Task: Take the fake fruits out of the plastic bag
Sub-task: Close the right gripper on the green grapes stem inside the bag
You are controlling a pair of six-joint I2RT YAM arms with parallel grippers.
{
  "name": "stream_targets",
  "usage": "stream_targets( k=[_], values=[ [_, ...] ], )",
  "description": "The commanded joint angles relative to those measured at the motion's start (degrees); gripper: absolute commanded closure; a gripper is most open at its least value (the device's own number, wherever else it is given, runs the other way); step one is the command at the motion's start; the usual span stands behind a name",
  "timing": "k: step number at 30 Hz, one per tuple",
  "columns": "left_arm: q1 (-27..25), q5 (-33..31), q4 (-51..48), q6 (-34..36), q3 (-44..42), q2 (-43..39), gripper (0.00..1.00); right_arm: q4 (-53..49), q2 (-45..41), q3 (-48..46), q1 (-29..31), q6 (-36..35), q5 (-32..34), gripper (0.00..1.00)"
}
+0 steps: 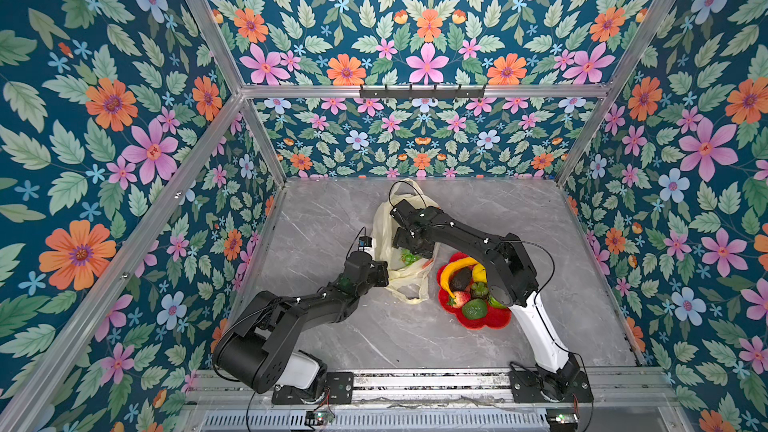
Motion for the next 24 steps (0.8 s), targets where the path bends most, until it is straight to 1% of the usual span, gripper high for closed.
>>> stream_targets(
  k=[1, 6, 11, 14, 17, 20, 24],
  values=[
    [0.0, -0.2, 1.1, 0.6, -0.2, -0.4, 1.00, -2.8, 0.9, 1.1, -0.1, -1.2, 1.7, 0.14],
    [-0.2, -0.2, 1.2, 0.7, -0.1, -0.4, 1.00, -3.9, 3.3, 3.3, -0.3, -1.8, 2.3, 0.19],
    [-0.3, -0.6, 1.2, 0.9, -0.3, -1.1, 1.00, -3.1, 4.8, 3.4, -0.3, -2.3, 2.0, 0.23],
    [-0.3, -0.8, 1.2, 1.0, -0.4, -1.2, 1.00, -2.4, 4.8, 3.2, -0.3, -2.6, 1.7, 0.28],
    [-0.3, -0.9, 1.2, 1.0, -0.4, -1.2, 1.00, 0.0, 3.4, 1.5, -0.3, -3.4, 0.9, 0.37],
    [-0.3, -1.0, 1.2, 1.0, -0.4, -1.1, 1.00, 4.6, 1.1, -1.5, -0.3, -4.5, -0.6, 0.44],
    [-0.4, -1.2, 1.2, 1.1, -0.4, -1.1, 1.00, 7.6, -0.7, -3.2, -0.3, -5.2, -1.8, 0.48]
  ],
)
